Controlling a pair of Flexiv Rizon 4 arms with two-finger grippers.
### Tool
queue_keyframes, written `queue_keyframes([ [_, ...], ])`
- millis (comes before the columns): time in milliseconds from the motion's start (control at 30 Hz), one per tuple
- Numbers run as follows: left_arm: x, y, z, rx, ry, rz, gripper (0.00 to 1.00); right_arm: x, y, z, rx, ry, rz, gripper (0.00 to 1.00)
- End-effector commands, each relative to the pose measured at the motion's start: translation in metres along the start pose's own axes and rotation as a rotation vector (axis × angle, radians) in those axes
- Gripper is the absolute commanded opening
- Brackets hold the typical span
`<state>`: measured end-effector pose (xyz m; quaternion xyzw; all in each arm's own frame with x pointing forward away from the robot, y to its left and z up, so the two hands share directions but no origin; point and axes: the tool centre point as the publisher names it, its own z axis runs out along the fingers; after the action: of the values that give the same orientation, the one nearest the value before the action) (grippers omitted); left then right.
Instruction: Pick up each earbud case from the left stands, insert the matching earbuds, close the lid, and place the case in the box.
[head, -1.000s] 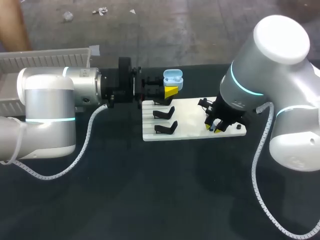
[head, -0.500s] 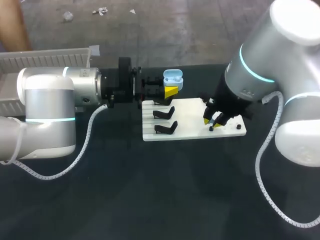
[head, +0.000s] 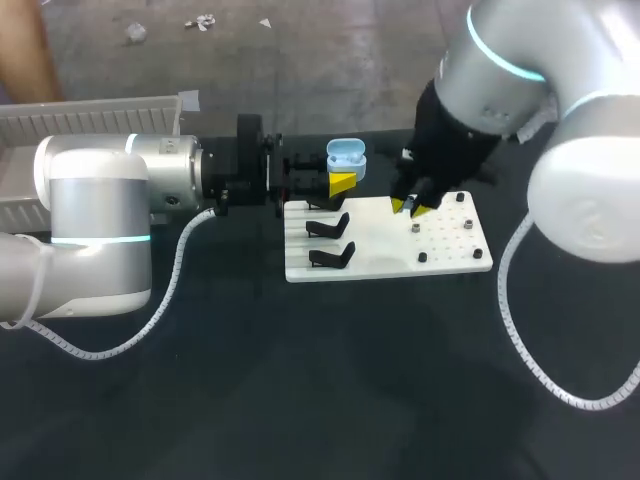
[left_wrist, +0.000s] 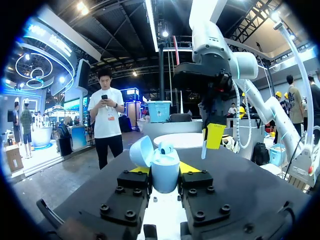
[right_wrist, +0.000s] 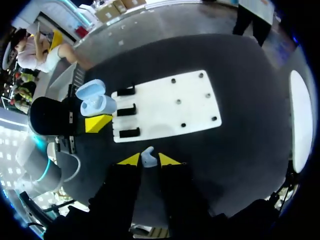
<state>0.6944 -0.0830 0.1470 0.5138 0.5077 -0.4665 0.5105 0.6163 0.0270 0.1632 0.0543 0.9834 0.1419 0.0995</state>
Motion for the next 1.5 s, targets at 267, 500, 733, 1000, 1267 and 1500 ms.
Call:
queue_keyframes([
  [267,0.001,-0.002,0.000,-0.007,-0.005,0.004,0.00,-0.015,0.028,-0.024,0.036,0.075,-0.097,0.00],
  [500,0.001,-0.002,0.000,-0.007,-0.005,0.004,0.00,-0.028,0.042,-0.026,0.040,0.070,-0.165,0.00],
  [733,0.001,-0.002,0.000,-0.007,-0.005,0.004,0.00,-0.033,0.059,-0.032,0.036,0.066,-0.266,0.00],
  [1000,0.001,-0.002,0.000,-0.007,-0.005,0.004,0.00,-0.029,0.080,-0.030,0.016,0.082,-0.395,0.00],
  [1267,0.001,-0.002,0.000,-0.007,-0.005,0.004,0.00,-0.033,0.090,-0.026,0.020,0.109,-0.457,0.00],
  [1500,0.001,-0.002,0.000,-0.007,-0.005,0.004,0.00,-0.041,0.091,-0.018,0.038,0.107,-0.488,0.00],
])
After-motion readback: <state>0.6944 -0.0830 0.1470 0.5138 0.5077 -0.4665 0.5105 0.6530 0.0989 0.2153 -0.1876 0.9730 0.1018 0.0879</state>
